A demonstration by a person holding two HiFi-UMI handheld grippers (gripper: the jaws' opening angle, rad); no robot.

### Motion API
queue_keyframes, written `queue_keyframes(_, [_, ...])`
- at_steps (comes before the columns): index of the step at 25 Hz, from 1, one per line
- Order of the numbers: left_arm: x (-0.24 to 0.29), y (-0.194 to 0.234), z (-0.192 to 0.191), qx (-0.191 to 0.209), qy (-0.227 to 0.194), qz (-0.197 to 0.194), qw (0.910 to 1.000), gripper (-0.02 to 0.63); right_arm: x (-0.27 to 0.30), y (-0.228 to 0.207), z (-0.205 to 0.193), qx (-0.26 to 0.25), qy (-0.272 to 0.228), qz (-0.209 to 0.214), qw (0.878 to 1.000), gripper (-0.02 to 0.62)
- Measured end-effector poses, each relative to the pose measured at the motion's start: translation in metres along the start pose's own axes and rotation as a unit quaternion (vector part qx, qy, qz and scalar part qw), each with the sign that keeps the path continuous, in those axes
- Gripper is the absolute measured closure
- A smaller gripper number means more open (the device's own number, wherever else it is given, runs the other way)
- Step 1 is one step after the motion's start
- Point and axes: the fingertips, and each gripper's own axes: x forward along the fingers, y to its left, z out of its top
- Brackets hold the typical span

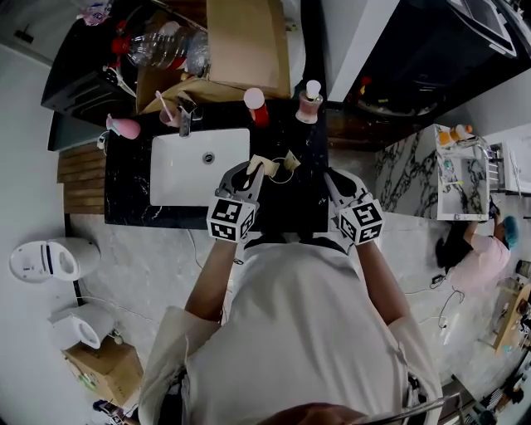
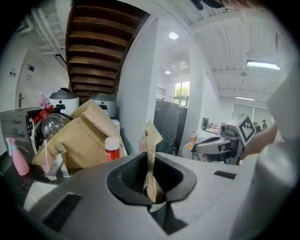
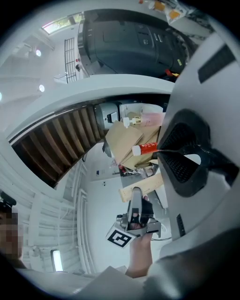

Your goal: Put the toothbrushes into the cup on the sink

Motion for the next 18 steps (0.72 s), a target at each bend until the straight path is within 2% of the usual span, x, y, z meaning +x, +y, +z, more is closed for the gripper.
queue_keyframes(11, [0.030, -0.009, -0.034, 0.040, 0.042, -0.005, 0.9983, 0.572, -0.014, -0.003, 0.001, 0.015, -0.009, -0.019, 1.000, 0.557])
queue_keyframes(18, [0.042, -0.007, -0.054, 0.044, 0.065, -0.004, 0.9969, 0.572, -0.015, -0.004, 0.000, 0.020, -0.009, -0.033, 0.999, 0.555])
